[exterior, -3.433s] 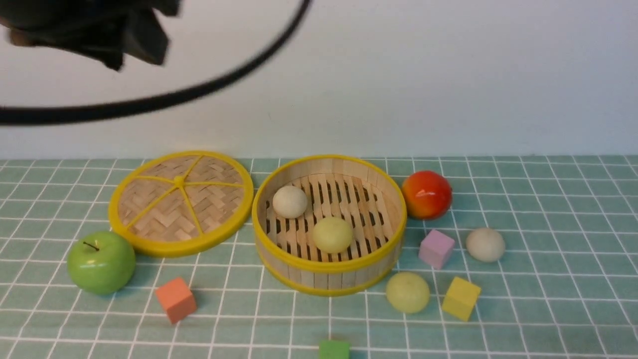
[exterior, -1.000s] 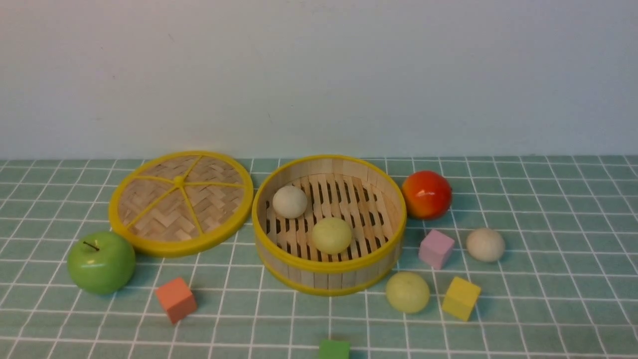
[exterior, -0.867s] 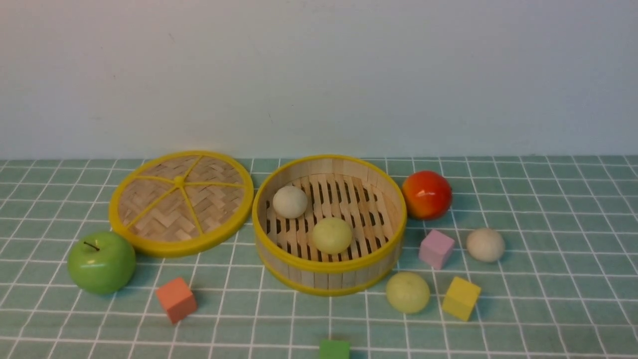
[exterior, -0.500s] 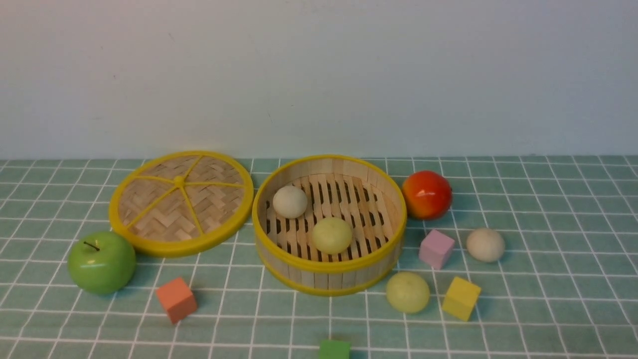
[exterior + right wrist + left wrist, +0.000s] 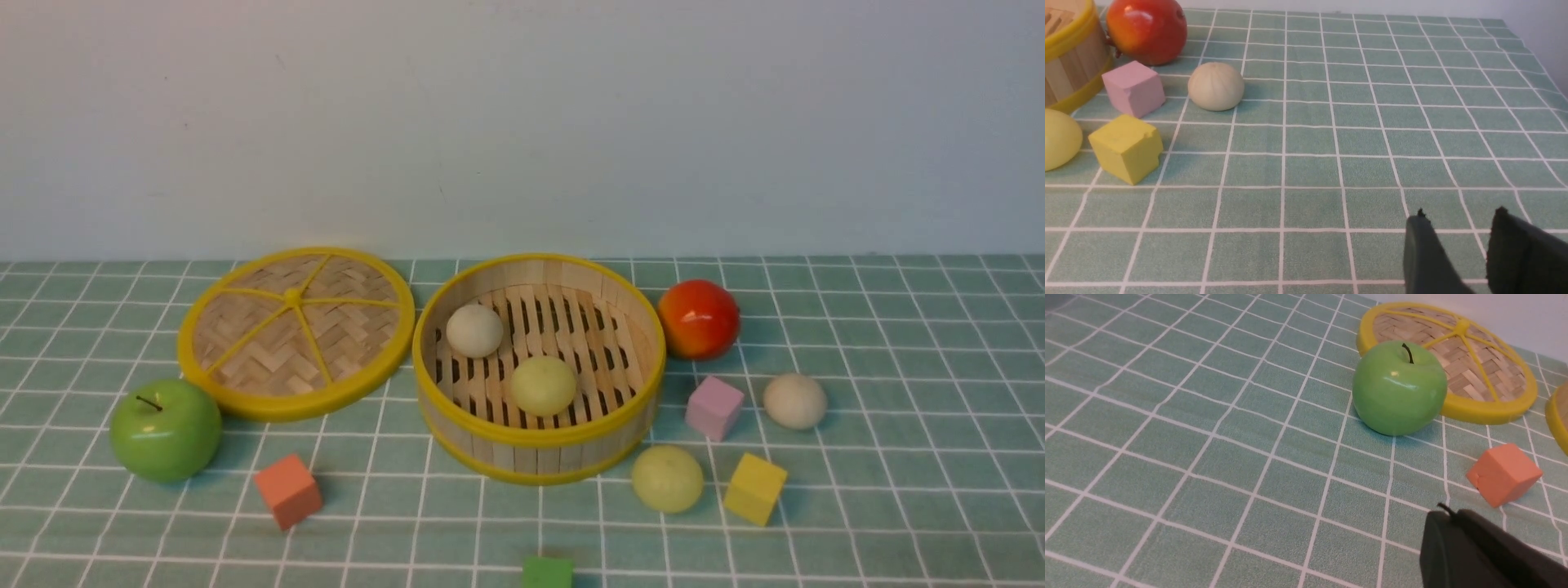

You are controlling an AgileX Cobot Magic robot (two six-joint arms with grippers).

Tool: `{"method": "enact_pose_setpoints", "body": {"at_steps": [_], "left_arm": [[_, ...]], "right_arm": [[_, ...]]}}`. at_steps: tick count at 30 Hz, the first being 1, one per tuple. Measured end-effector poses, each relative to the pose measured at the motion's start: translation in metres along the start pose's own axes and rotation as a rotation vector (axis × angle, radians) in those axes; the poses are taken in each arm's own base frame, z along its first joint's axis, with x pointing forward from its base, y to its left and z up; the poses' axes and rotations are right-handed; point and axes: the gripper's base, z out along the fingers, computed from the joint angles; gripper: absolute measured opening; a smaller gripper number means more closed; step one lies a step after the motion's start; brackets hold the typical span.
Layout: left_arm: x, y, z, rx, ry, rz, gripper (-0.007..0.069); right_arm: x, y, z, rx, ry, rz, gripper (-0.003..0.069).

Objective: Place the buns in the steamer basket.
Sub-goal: Use the right arm to grab a steamed stuffed bun

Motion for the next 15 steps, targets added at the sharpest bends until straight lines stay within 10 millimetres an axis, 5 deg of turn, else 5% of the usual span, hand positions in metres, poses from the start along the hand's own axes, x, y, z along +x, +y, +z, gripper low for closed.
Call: {"method": "enact_pose_setpoints", "body": {"at_steps": [7,15], "left_arm": [[0.000,0.000,0.000,0.000,0.000,0.000,0.0018],[0.000,0.000,0.000,0.000,0.000,0.000,0.0021]], "right_arm": [[-0.002,0.001,0.001,-0.011,-0.043,0.003,0.0240],[-0.027,0.006,-0.004,-0.066,-0.327,0.018,0.0240]]}}
